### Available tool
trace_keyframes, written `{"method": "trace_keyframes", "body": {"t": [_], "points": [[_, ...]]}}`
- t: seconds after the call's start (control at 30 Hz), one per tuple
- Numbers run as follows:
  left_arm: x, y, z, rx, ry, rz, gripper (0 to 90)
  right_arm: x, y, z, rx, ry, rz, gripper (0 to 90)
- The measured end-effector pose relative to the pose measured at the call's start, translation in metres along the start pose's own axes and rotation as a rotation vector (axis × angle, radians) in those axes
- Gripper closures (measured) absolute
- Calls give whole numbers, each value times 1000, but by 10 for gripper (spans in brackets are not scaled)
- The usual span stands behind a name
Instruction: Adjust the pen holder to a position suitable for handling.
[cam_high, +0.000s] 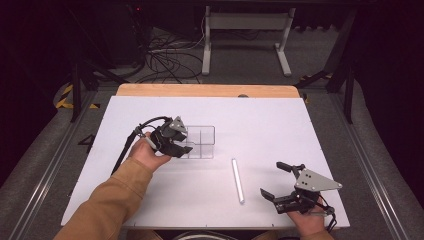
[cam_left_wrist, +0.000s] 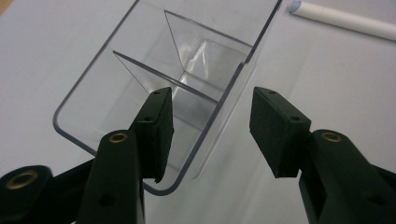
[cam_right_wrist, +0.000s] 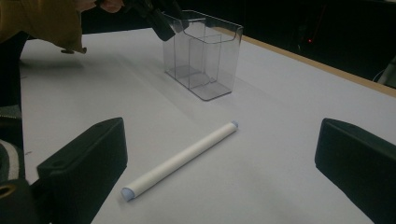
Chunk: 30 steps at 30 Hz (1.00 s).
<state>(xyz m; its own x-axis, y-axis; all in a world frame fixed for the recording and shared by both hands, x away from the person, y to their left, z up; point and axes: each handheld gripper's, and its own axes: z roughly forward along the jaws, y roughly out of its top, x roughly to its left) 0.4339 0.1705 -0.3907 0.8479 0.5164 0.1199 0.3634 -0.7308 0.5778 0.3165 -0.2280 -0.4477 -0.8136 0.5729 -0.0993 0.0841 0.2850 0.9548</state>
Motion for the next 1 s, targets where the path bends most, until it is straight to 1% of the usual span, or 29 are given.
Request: {"method": "trace_keyframes", "body": {"t": [0.07, 0.1, 0.23, 0.33, 0.37, 0.47, 0.57, 0.6, 0.63, 0.67, 0.7, 0.73, 0.8, 0.83, 0.87, 0.93, 1.0], "points": [[1, 0, 4, 17, 4, 1, 520, 0, 0, 0, 0, 3, 0, 29], [1, 0, 4, 18, 8, 8, 531, 0, 0, 0, 0, 4, 0, 29], [1, 0, 4, 28, 15, 8, 588, 0, 0, 1, 1, 10, 4, 29], [-1, 0, 2, 47, 21, 31, 644, -1, -1, 1, 1, 14, 5, 29], [-1, 0, 2, 52, 15, 42, 655, -1, -1, 1, 1, 15, 5, 29], [-1, 0, -1, 71, -8, 57, 697, -1, -1, 1, 1, 16, 7, 29], [-2, -1, -5, 80, -45, 96, 749, -1, -1, 1, 3, 20, 7, 29], [-3, -1, -7, 78, -71, 106, 775, -1, -1, 1, 3, 22, 8, 29], [-4, -2, -8, 65, -97, 116, 815, -1, -1, 1, 4, 22, 11, 29], [-6, -1, -9, 62, -115, 122, 856, -1, -1, 2, 2, 25, 12, 29], [-6, -1, -9, 62, -115, 122, 859, -1, -1, 2, 3, 27, 12, 29], [-10, 0, -11, 66, -104, 152, 863, -1, -1, 2, 2, 27, 13, 29], [-12, 1, -13, 60, -131, 158, 863, -1, -1, 1, 3, 26, 10, 29], [-14, 1, -15, 49, -149, 168, 863, -1, -1, 1, 1, 26, 13, 29], [-16, 1, -16, 43, -151, 180, 863, -1, -1, 1, 0, 27, 13, 29], [-21, 2, -21, 29, -158, 220, 863, -1, -1, 1, -1, 28, 15, 29], [-26, 2, -24, 20, -186, 258, 863, -1, -1, 1, -1, 29, 15, 29]]}}
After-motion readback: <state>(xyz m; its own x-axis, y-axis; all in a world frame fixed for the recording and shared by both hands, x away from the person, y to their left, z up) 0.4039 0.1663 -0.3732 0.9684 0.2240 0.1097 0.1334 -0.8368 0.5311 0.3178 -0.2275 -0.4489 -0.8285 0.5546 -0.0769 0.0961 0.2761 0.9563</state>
